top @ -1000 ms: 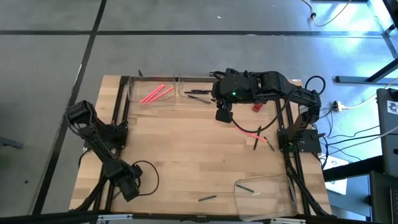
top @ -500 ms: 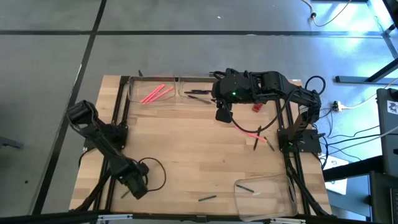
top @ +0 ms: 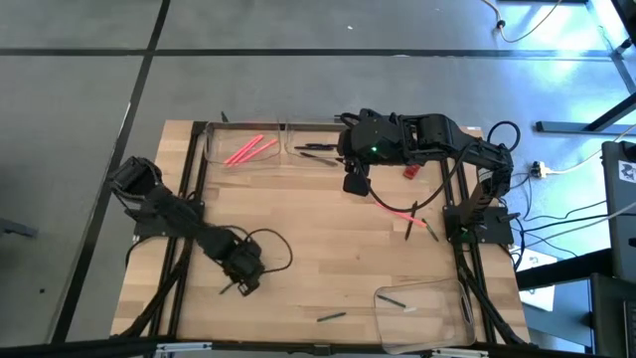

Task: Sort crayons/erasers/pens/pencils in bins
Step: Put the green crayon into the bottom transparent bin

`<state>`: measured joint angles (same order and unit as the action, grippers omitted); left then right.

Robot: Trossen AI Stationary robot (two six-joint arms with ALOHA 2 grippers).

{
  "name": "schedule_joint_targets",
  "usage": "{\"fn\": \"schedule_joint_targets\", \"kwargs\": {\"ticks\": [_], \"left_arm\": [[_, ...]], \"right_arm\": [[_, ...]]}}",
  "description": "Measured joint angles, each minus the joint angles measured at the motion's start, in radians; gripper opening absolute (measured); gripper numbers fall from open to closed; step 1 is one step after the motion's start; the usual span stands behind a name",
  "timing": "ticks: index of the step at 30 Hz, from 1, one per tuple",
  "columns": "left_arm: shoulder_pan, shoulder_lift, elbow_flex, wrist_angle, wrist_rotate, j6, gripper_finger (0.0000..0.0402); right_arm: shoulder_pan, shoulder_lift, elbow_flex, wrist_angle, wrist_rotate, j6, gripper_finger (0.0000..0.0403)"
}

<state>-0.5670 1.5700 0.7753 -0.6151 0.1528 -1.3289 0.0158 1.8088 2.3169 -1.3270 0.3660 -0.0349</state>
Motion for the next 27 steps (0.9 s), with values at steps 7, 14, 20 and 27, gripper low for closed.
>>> {"fn": "schedule_joint_targets", "kwargs": {"ticks": [7, 14, 20, 27], "left_arm": [[0.035, 0.0, 0.001, 0.0, -0.048, 0.061, 0.0018], [0.037, 0.0, 0.0, 0.004, -0.087, 0.084, 0.0069], [0.028, 0.0, 0.0, 0.003, -0.076, 0.083, 0.0089], [-0.023, 0.0, 0.0, 0.001, -0.149, 0.077, 0.0085]], "right_arm": [[0.0, 0.0, 0.0, 0.0, 0.0, 0.0, 0.0165], [0.0, 0.0, 0.0, -0.001, 0.0, 0.0, 0.0165], [0.0, 0.0, 0.0, -0.001, 0.0, 0.0, 0.0165], [0.0, 0.0, 0.0, -0.002, 0.0, 0.0, 0.0165]]}}
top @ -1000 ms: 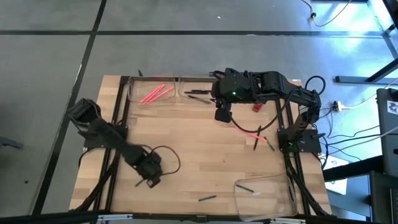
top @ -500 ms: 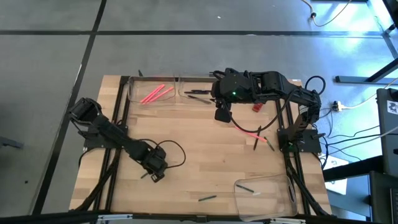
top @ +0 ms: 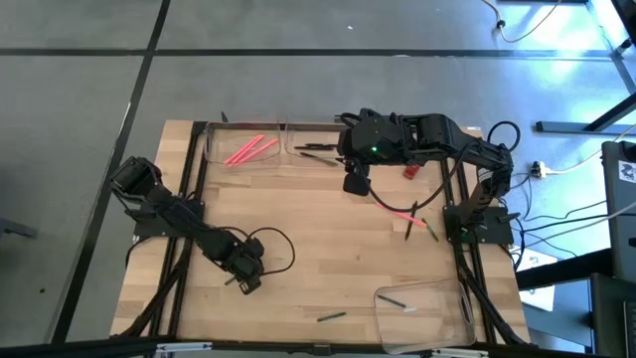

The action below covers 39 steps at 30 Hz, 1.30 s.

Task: Sort crayons/erasers/pens/pencils in bins
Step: Put the green crayon into the bottom transparent bin

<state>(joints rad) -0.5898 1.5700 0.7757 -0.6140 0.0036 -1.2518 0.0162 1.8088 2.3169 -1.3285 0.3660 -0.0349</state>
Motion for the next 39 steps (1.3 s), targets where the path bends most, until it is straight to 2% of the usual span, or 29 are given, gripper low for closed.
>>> {"fn": "schedule_joint_targets", "kwargs": {"ticks": [9, 17, 21, 39], "left_arm": [[-0.021, 0.001, 0.007, -0.007, 0.005, -0.002, 0.0084], [-0.019, 0.003, 0.091, -0.2, 0.012, -0.003, 0.0084], [-0.028, 0.003, 0.095, -0.187, 0.047, -0.049, 0.0084], [-0.066, 0.009, 0.095, -0.147, -0.04, -0.107, 0.0084]], "right_arm": [[0.0, 0.0, 0.0, 0.0, 0.0, 0.0, 0.0165], [0.0, 0.0, 0.0, 0.0, 0.0, 0.001, 0.0165], [0.0, 0.0, 0.0, 0.0, 0.0, 0.002, 0.0165], [0.0, 0.0, 0.0, 0.0, -0.001, 0.001, 0.0165]]}}
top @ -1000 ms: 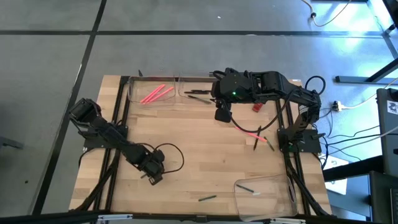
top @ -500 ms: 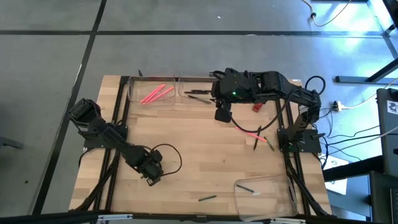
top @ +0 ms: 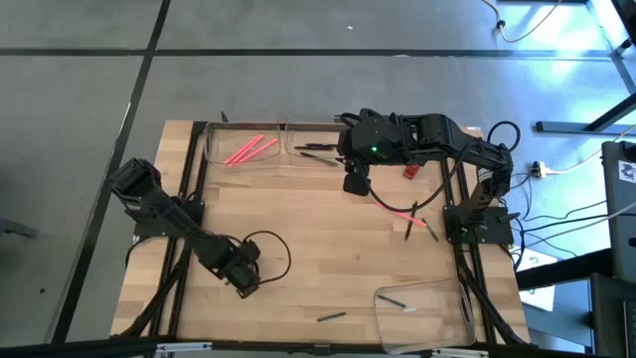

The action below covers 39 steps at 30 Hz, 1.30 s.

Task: Sort crayons/erasers/pens/pencils in bins
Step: Put the green crayon into the bottom transparent bin

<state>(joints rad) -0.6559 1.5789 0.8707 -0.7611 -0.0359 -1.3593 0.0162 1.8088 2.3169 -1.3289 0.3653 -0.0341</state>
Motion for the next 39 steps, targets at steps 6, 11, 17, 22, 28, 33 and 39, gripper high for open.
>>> {"fn": "schedule_joint_targets", "kwargs": {"ticks": [6, 11, 17, 22, 28, 33, 39], "left_arm": [[0.0, 0.068, 0.0, 0.016, 0.05, 0.012, 0.0084], [0.001, 0.104, 0.005, 0.011, 0.071, 0.031, 0.0084], [0.001, 0.106, 0.005, 0.007, 0.069, 0.031, 0.0069], [0.0, 0.107, 0.004, 0.004, 0.065, 0.033, 0.0017], [0.0, 0.107, 0.004, 0.005, 0.053, 0.033, 0.0005], [0.0, 0.1, 0.001, 0.007, 0.05, 0.034, 0.0003], [0.0, 0.073, -0.002, 0.013, 0.046, 0.034, 0.0002]], "right_arm": [[0.0, 0.0, 0.0, -0.001, 0.0, 0.0, 0.0165], [0.0, 0.0, 0.0, -0.002, -0.001, -0.004, 0.0165], [0.0, 0.0, 0.0, -0.002, -0.001, -0.004, 0.0165], [0.0, 0.0, 0.0, -0.002, -0.001, -0.004, 0.0165], [0.0, 0.0, 0.0, -0.002, -0.001, -0.003, 0.0165], [0.0, 0.0, 0.0, -0.003, -0.001, -0.002, 0.0165], [0.0, 0.0, 0.0, -0.004, -0.002, -0.002, 0.0165]]}}
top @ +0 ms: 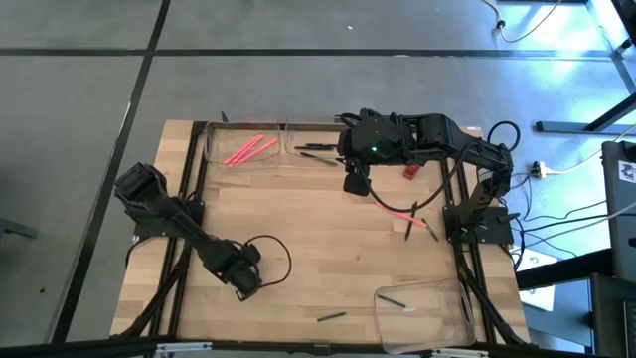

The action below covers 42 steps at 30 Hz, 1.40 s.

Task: Sort crayons/erasers/pens/pencils in bins
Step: Put the green crayon into the bottom transparent bin

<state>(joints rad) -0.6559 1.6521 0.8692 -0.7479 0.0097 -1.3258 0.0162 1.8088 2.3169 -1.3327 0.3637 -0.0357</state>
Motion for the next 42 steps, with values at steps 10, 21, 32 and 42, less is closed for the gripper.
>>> {"fn": "schedule_joint_targets", "kwargs": {"ticks": [10, 21, 32, 42], "left_arm": [[0.008, -0.063, -0.003, -0.007, -0.011, -0.001, 0.0001], [0.12, -0.201, -0.001, -0.007, -0.084, 0.156, 0.0002], [0.274, -0.371, 0.001, -0.003, -0.204, 0.503, 0.0005], [0.371, -0.426, 0.002, 0.045, -0.212, 0.712, 0.0008]], "right_arm": [[0.003, 0.0, 0.0, 0.0, 0.0, 0.0, 0.0165], [0.009, 0.0, 0.0, -0.022, -0.111, -0.002, 0.0165], [0.009, 0.0, 0.0, -0.055, -0.409, -0.084, 0.0165], [0.009, 0.003, 0.0, -0.038, -0.61, -0.279, 0.0165]]}}
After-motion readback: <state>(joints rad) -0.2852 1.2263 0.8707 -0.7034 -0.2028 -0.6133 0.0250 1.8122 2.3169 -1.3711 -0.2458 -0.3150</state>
